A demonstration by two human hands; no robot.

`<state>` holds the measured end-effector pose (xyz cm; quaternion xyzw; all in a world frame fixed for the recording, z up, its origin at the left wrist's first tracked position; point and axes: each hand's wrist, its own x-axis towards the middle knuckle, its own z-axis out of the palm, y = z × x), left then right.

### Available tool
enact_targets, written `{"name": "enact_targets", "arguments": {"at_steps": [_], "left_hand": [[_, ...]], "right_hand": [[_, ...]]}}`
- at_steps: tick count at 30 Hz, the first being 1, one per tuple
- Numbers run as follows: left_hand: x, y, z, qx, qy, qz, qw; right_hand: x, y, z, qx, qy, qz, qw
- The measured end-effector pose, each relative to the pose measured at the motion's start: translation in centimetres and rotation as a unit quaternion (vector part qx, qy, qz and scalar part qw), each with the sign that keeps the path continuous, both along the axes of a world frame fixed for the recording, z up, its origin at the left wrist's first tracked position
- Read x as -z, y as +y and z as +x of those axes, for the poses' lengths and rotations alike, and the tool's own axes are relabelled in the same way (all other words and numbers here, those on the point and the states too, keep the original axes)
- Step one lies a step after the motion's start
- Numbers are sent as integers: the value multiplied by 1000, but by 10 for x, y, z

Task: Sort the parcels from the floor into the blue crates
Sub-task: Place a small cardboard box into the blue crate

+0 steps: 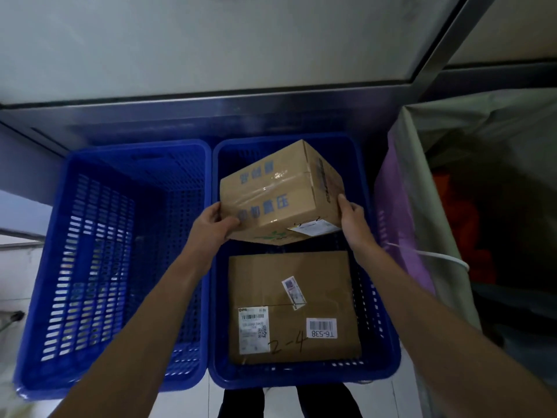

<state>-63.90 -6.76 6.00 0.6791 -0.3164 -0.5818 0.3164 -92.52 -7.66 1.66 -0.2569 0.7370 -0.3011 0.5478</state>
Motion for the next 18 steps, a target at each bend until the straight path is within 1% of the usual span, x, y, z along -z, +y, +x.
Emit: {"name": "enact_targets", "arguments": {"at_steps": [3, 5, 7, 9, 11, 14, 17, 18], "left_hand": [[21, 4, 1, 18, -25, 1, 1000], [35, 7, -3, 33, -50, -5, 998], [51, 8, -9, 42, -92, -5, 995], [67, 7, -9, 49, -126, 6, 991], [82, 5, -8, 50, -141, 28, 988], [101, 2, -11, 66, -184, 51, 979], [117, -1, -23, 100, -224, 76, 966], [124, -3, -28, 114, -239, 90, 960]], "right_hand": [[35, -11, 3, 8, -31, 50, 998], [55, -13, 3, 13, -42, 60, 997], [67, -11, 5, 1, -55, 56, 997], [81, -4, 6, -20, -70, 71, 995], [88, -1, 8, -27, -73, 86, 993], [93, -11, 16, -57, -54, 109, 991], [92, -21, 30, -111, -88, 132, 981], [96, -22, 33, -135, -82, 140, 977]]}}
